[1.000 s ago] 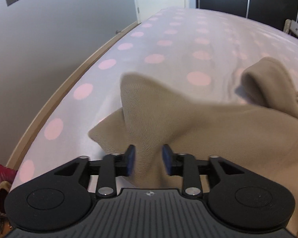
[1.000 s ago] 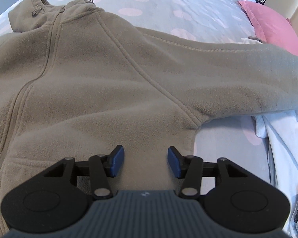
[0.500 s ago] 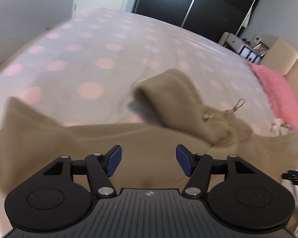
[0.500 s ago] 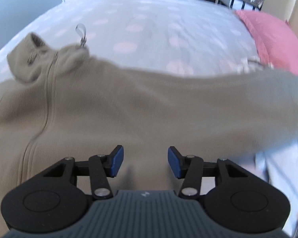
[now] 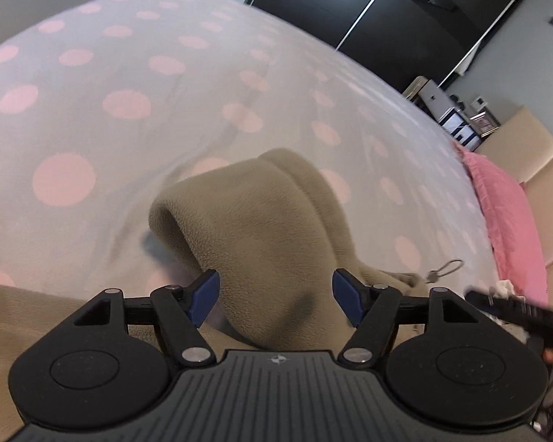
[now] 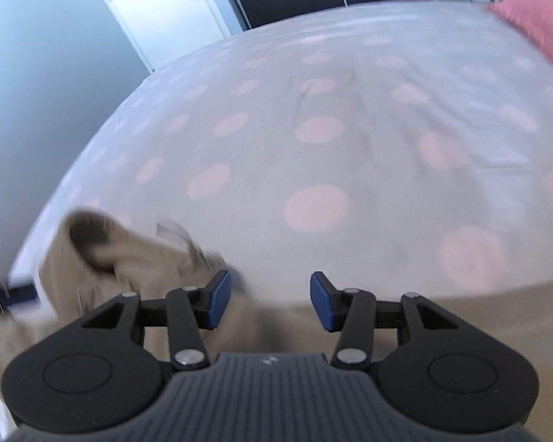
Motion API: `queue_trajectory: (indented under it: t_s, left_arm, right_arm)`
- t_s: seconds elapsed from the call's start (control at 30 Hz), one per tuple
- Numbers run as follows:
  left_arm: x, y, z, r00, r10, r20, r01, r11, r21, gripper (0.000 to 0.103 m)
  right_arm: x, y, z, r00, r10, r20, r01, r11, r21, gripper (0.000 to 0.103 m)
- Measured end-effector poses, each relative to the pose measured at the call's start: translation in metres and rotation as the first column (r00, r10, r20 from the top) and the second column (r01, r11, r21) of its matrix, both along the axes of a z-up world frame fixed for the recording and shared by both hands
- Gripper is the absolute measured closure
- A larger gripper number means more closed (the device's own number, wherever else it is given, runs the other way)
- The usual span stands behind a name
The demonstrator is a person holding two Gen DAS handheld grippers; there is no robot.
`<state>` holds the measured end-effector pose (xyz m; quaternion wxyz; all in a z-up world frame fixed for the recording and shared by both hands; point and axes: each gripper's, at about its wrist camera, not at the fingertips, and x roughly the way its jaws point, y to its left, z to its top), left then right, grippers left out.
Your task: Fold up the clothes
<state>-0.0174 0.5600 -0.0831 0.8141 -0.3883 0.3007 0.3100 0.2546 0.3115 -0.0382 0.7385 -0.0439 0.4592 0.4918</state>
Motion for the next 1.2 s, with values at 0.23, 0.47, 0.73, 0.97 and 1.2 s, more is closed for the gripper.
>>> queue_trajectory:
  t_s: [0.23,0.47,0.73,0.97,1.2]
  left_arm:
    - [-0.017,0.012,-0.037,1.0,0.002,0.004,-0.002,0.997,-0.076,0.037]
    - [-0.024,0.017,-0.044,0.999,-0.024,0.045,0.029,0.995,-0.098,0.041]
    - [0.001,0.01,-0.027,0.998,-0.057,0.034,0.057,0.998,-0.016,0.098]
    - [0.048,0.006,0.026,0.988,-0.098,0.121,0.079,0.985,0.151,0.099]
    - [0.103,-0.018,0.072,0.972,-0.173,0.161,0.109,0.932,0.346,0.095]
  right_arm:
    - [0.004,0.091,-0.053,0.981,0.054,-0.189,-0.063,0.997,-0.042,0.051]
    - [-0.033,0.144,-0.07,0.968,0.242,-0.072,-0.25,0.956,-0.153,0.053]
    - [-0.04,0.137,-0.031,0.947,0.281,0.155,-0.26,0.955,-0.144,0.091]
    - [-0.036,0.08,0.06,0.893,0.191,0.408,-0.202,0.979,-0.018,0.092]
    - [-0.05,-0.01,0.099,0.72,-0.008,0.694,-0.091,0.99,0.106,0.091]
